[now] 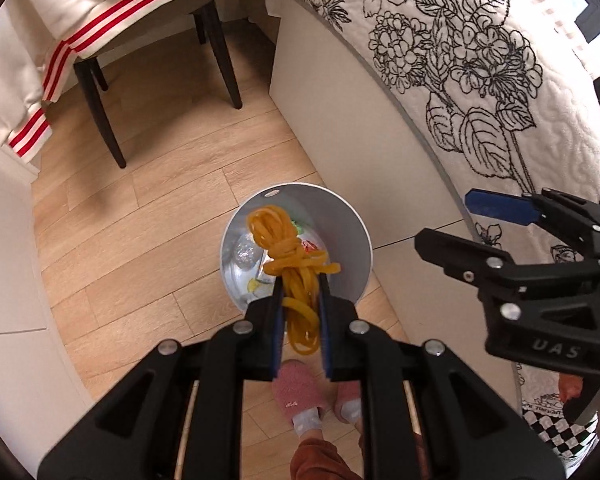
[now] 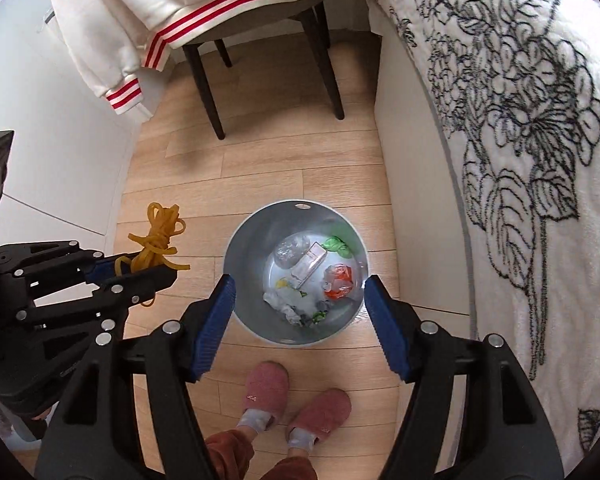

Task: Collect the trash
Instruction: 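Open the right tool to drop the tissue while the left tool releases the rubber bands, then move both open tools back over the bed toward the snack packet and sachet, then grasp the yellow snack packet with the left tool while the right tool grasps the green sachet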

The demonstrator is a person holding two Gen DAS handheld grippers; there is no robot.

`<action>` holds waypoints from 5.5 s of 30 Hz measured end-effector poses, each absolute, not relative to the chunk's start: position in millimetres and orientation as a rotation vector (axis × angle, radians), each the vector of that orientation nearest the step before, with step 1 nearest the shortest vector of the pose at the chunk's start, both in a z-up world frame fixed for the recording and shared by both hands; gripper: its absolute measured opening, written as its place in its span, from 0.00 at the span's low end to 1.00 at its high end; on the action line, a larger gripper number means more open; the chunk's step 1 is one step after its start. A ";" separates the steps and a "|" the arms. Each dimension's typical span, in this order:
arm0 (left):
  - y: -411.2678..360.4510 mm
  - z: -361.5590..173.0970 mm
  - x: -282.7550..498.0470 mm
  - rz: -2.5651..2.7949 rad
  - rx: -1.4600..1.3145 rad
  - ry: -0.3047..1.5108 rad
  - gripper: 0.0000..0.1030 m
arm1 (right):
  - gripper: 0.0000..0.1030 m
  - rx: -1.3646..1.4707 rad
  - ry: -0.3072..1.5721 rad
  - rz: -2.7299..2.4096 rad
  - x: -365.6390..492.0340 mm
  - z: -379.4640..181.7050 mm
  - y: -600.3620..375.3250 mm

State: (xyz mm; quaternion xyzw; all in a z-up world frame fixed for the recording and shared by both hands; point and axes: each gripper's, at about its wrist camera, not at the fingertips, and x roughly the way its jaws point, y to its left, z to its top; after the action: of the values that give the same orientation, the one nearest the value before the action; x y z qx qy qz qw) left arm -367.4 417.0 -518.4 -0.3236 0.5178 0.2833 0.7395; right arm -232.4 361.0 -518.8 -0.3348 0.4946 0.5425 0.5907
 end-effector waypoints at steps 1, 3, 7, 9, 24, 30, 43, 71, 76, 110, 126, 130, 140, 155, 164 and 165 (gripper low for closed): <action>417.7 -520.6 -365.0 0.618 -0.708 1.136 0.15 | 0.63 -0.776 1.153 1.257 -230.3 -518.5 360.4; 419.7 -523.6 -360.6 0.610 -0.701 1.135 0.16 | 0.63 -0.773 1.155 1.248 -224.6 -517.5 357.4; 422.3 -532.4 -346.2 0.613 -0.652 1.167 0.28 | 0.63 -0.763 1.159 1.230 -217.5 -519.0 354.5; 422.4 -532.2 -341.4 0.615 -0.624 1.171 0.36 | 0.63 -0.759 1.165 1.223 -214.0 -519.3 352.9; 425.0 -456.7 -335.0 0.617 -0.621 1.162 0.58 | 0.63 -0.721 1.151 1.195 -204.2 -447.4 350.2; 415.3 -391.9 -333.2 0.614 -0.610 1.166 0.62 | 0.63 -0.696 1.140 1.186 -204.1 -376.8 341.7; 385.9 -246.4 -324.8 0.554 -0.494 1.093 0.64 | 0.64 -0.623 0.991 1.097 -206.5 -214.4 301.1; 195.8 -133.0 -122.7 0.123 -0.194 0.974 0.64 | 0.64 -0.237 0.885 0.620 -45.1 -101.5 27.1; 141.8 -131.2 -70.2 0.043 -0.169 0.967 0.64 | 0.64 -0.199 0.878 0.537 -8.1 -99.6 -38.2; -19.1 -210.5 308.4 -0.365 0.078 1.036 0.68 | 0.71 0.126 0.974 0.045 312.7 -199.2 -240.5; -58.7 -292.5 437.2 -0.302 0.062 1.060 0.68 | 0.71 0.179 1.052 -0.013 425.2 -300.8 -292.5; -67.2 -307.5 455.9 -0.291 0.049 1.066 0.68 | 0.71 0.186 1.069 0.006 440.9 -317.4 -293.7; -81.6 -350.2 487.6 -0.299 0.052 1.132 0.68 | 0.78 0.270 1.128 0.055 458.6 -352.5 -302.6; -67.2 -361.7 482.8 -0.313 0.086 1.122 0.42 | 0.21 0.346 1.072 0.192 452.3 -338.0 -280.5; -55.1 -349.4 466.2 -0.298 0.146 1.090 0.40 | 0.06 0.368 1.011 0.324 427.7 -303.2 -253.7; -54.4 -348.4 462.6 -0.296 0.158 1.088 0.40 | 0.05 0.360 1.006 0.331 429.4 -299.8 -247.8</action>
State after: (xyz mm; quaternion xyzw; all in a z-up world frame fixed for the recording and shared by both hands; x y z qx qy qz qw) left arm 462.6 -54.4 -348.4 0.0747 0.5149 -0.1400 0.8424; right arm 429.4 -247.8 -299.8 0.1707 0.4771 0.1572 0.8477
